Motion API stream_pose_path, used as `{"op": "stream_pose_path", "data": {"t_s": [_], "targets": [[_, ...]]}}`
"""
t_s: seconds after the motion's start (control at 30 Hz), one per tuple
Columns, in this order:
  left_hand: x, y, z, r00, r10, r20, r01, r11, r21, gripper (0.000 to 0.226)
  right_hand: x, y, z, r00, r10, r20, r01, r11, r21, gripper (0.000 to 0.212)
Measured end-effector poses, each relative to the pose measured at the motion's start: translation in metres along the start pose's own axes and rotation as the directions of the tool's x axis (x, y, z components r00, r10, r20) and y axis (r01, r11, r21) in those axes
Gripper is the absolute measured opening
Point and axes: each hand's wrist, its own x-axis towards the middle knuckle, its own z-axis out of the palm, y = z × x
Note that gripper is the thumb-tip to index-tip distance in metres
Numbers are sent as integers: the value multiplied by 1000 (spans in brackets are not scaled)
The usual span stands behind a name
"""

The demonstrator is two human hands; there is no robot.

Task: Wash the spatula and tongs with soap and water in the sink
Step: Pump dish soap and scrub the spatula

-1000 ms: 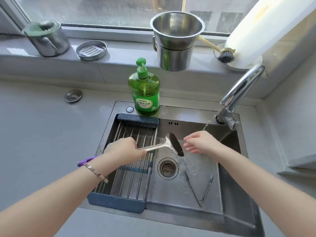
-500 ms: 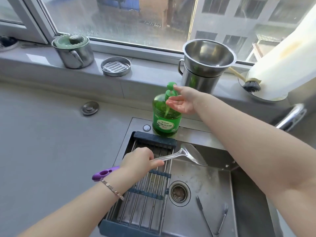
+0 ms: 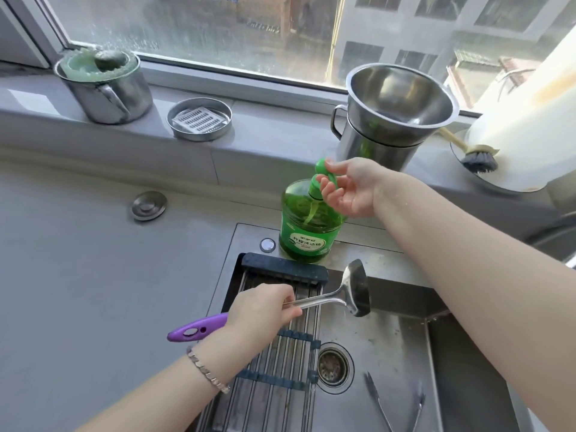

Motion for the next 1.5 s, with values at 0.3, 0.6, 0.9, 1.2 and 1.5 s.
{"op": "stream_pose_path", "data": {"t_s": [0.3, 0.6, 0.9, 1.2, 1.5], "targets": [[-3, 1, 1, 997, 55, 57, -58, 997, 49, 26, 5, 8, 4, 1000, 25, -13, -24, 998, 59, 36], [-23, 19, -5, 996, -81, 27, 80, 997, 9, 17, -23, 16, -7, 999, -48, 15, 46, 995, 94, 40], [-68, 37, 19, 996, -92, -11, 92, 996, -9, 57, -76, 138, -101, 885, -413, -215, 421, 907, -9, 36], [-97, 79, 54, 997, -76, -28, 71, 987, -143, 60, -105, 239, -173, 668, -639, 381, 361, -170, -917, 94], [-105, 98, 63, 993, -105, -49, 94, 976, -194, 58, -121, 242, -194, 626, -589, 512, 380, -343, -859, 89]]}}
